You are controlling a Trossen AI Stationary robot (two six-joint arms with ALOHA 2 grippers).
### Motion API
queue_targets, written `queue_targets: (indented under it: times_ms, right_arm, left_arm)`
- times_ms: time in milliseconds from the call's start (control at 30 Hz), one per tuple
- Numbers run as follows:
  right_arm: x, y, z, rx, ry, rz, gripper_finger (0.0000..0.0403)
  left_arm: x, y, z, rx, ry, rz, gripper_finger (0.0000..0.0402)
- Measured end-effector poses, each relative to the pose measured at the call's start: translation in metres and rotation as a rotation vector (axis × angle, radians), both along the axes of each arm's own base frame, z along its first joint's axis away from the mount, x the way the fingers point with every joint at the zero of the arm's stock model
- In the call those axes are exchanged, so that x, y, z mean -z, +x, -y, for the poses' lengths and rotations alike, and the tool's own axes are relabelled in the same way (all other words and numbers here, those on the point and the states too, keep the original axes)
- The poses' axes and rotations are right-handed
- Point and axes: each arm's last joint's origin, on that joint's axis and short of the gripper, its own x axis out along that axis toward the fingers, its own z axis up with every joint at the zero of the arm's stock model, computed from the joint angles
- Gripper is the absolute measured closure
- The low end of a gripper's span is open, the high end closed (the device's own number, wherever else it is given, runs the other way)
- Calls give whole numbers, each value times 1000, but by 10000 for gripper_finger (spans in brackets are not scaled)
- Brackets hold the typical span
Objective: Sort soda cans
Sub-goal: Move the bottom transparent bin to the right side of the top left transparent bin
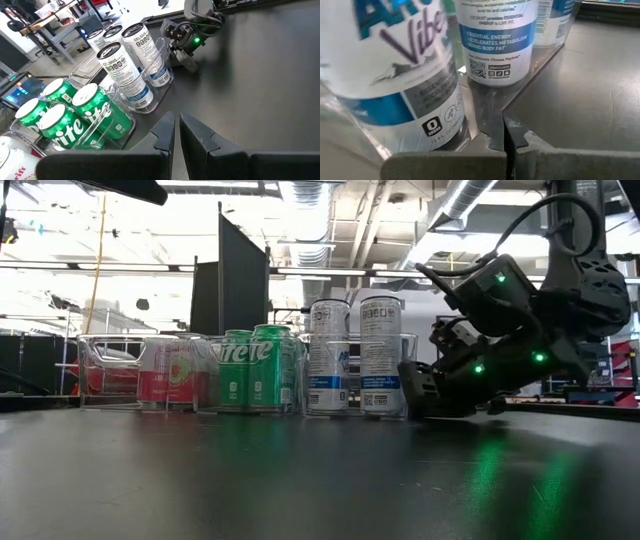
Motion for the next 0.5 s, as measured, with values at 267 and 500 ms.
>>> queue_targets:
  times_ms: [267, 500]
  right_arm:
    - [-1, 2, 7, 33, 10, 16, 403]
    - [-2, 9, 16, 64, 4, -11, 403]
  left_arm:
    - [0, 0, 0, 0, 0, 0, 379]
    - [0, 0, 0, 0, 0, 1, 379]
